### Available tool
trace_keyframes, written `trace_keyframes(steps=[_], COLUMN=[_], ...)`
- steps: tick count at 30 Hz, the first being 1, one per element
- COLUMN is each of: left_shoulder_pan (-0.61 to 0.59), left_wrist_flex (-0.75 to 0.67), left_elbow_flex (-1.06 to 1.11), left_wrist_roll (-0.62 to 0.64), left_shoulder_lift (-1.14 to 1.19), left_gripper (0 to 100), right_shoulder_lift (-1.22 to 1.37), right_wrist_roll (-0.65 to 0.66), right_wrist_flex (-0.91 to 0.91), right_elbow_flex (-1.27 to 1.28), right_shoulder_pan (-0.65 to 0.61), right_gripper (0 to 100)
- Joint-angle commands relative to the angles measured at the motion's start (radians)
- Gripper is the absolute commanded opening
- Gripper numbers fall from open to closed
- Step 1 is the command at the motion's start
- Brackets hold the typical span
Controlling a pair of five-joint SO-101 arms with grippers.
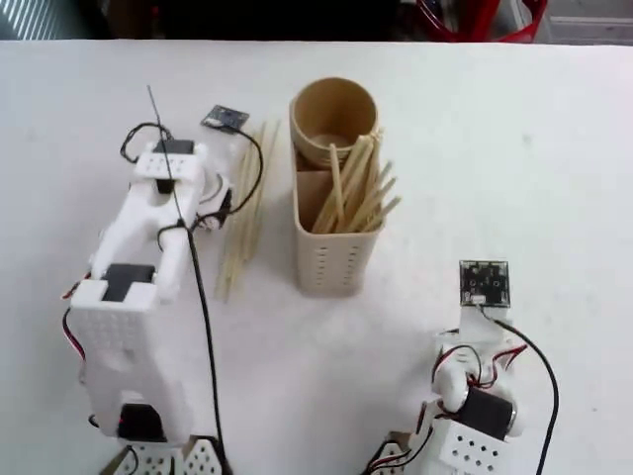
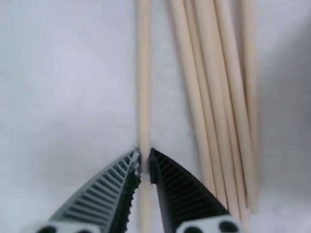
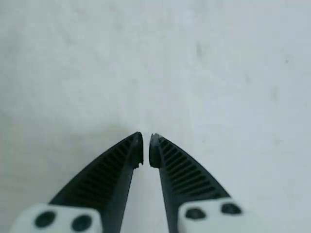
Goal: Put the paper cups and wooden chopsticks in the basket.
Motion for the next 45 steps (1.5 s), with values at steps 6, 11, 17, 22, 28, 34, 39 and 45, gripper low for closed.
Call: trace_keyframes(steps=[6, 11, 17, 22, 28, 34, 39, 45], left_shoulder_pan=[-0.064, -0.116, -0.031, 0.173, 0.414, 0.524, 0.533, 0.556], left_wrist_flex=[-0.034, -0.107, -0.110, -0.120, -0.281, -0.563, -0.769, -0.957], left_elbow_flex=[0.101, 0.292, 0.442, 0.442, 0.419, 0.534, 0.706, 0.876], left_wrist_roll=[0.038, 0.046, 0.078, 0.083, 0.084, 0.141, 0.269, 0.288], left_shoulder_lift=[-0.197, -0.526, -1.003, -1.283, -1.348, -1.305, -1.322, -1.317], left_gripper=[2, 2, 2, 2, 2, 2, 2, 3], right_shoulder_lift=[-0.010, -0.010, -0.010, -0.010, -0.010, -0.010, -0.010, -0.010], right_wrist_roll=[-0.014, -0.014, -0.014, -0.014, -0.014, -0.014, -0.014, -0.014], right_wrist_flex=[-0.013, -0.013, -0.012, -0.012, -0.012, -0.012, -0.012, -0.012], right_elbow_flex=[0.011, 0.011, 0.011, 0.011, 0.011, 0.011, 0.011, 0.011], right_shoulder_pan=[0.015, 0.015, 0.015, 0.015, 0.015, 0.015, 0.015, 0.015], right_gripper=[3.9, 3.6, 3.6, 3.6, 3.6, 3.6, 3.6, 3.6])
